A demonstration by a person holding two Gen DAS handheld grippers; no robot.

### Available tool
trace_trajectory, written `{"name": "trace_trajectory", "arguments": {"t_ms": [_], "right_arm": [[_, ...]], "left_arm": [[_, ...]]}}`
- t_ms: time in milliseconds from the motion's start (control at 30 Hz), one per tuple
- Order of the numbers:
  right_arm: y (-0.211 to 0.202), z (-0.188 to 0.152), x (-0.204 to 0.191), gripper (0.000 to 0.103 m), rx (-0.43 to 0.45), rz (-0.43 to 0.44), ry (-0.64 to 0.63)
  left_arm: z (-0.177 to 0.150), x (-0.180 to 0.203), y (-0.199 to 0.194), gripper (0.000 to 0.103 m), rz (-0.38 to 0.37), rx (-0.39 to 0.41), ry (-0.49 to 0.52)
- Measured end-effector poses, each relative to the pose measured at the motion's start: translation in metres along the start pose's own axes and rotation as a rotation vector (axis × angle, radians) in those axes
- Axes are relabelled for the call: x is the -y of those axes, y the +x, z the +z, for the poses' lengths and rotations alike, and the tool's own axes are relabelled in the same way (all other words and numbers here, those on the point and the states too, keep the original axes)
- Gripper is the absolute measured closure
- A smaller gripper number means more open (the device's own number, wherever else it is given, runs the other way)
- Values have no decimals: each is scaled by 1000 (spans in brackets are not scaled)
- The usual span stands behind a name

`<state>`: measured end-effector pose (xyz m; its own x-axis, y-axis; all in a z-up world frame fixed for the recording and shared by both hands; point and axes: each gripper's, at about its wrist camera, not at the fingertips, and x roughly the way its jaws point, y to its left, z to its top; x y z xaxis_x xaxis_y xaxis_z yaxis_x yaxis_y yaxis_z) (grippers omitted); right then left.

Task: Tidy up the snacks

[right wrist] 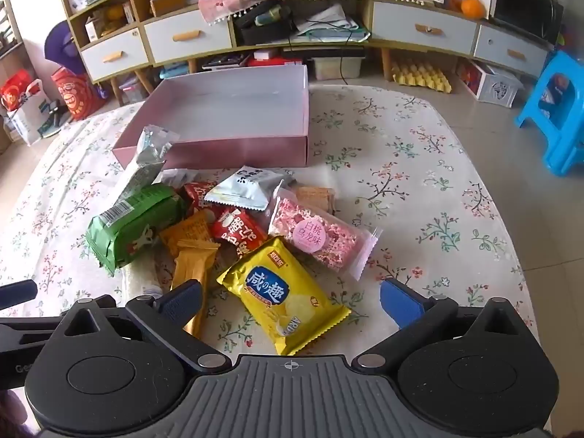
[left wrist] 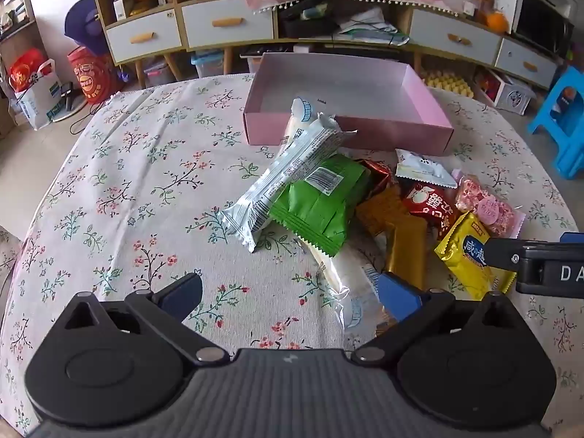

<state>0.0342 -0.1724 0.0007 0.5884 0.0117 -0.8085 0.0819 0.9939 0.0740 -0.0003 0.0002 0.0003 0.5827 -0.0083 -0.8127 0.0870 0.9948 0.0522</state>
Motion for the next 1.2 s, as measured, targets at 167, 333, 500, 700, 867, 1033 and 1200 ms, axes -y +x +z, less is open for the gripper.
{"name": "trace_trajectory", "arguments": {"t_ms": [167, 333, 500, 700, 867, 1033, 1200], "right_arm": [[-1, -2, -7, 0, 23, -12, -35], [-4, -2, -16, 0, 35, -38, -68], [-4, -5, -19, 0, 39, -33, -83], [-6, -5, -17, 0, 40, -28, -85], [-7, -5, -17, 0, 39, -24, -85], [-9, -5, -15, 0, 44, -20, -81], [-11, -3, -16, 0, 52, -18, -76]], "left_arm": [[1, 1, 1, 0, -3, -7, -16], [1, -1, -1, 0, -16, -15, -32], [-1, -9, 1, 0, -33, -14, -45], [-1, -8, 1, 0, -33, -14, -47], [-1, -8, 2, 0, -33, -16, -49], [-1, -9, 5, 0, -28, -23, -50], [-2, -12, 3, 0, -34, -25, -56]]}}
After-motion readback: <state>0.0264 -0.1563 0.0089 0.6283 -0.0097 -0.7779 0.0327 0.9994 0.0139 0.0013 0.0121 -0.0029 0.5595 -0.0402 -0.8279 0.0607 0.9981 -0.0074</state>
